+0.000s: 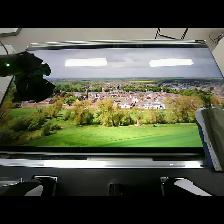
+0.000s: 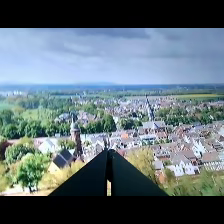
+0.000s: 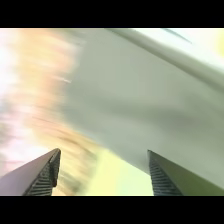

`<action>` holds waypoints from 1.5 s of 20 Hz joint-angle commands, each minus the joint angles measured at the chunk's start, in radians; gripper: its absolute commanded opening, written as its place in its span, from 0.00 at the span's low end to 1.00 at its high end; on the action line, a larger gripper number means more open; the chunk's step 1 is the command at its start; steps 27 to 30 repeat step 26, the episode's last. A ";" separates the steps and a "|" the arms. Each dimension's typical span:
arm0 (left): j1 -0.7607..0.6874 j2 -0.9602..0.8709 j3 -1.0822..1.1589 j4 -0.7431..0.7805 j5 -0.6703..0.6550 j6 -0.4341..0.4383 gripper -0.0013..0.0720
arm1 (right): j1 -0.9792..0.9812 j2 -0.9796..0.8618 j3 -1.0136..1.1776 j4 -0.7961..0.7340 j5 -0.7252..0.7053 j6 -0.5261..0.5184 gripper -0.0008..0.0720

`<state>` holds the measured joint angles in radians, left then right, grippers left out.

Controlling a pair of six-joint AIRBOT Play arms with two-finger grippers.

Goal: Fold the clothes and pants, and hang the long-sleeved shirts on hangers.

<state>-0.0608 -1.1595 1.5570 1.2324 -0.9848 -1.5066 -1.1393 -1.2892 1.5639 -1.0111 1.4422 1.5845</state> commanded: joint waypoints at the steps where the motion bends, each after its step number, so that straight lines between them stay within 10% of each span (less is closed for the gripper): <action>1: -0.089 -0.051 0.040 0.354 0.007 -0.108 0.05 | 0.289 0.067 0.115 0.109 -0.103 -0.021 0.85; 2: -0.093 -0.083 0.040 0.436 -0.082 -0.157 0.08 | 0.421 0.078 0.107 0.033 -0.069 0.032 0.86; 4: -0.077 -0.154 0.010 0.440 -0.281 -0.189 0.98 | 0.663 0.076 0.067 -0.118 0.031 0.087 0.99; 12: -0.071 -0.142 -0.313 0.334 -0.330 -0.180 0.98 | 1.045 0.075 -0.144 -0.246 0.065 0.208 0.98; 30: -0.071 -0.147 -0.313 0.338 -0.338 -0.170 0.98 | 1.052 0.075 -0.144 -0.249 0.064 0.208 0.98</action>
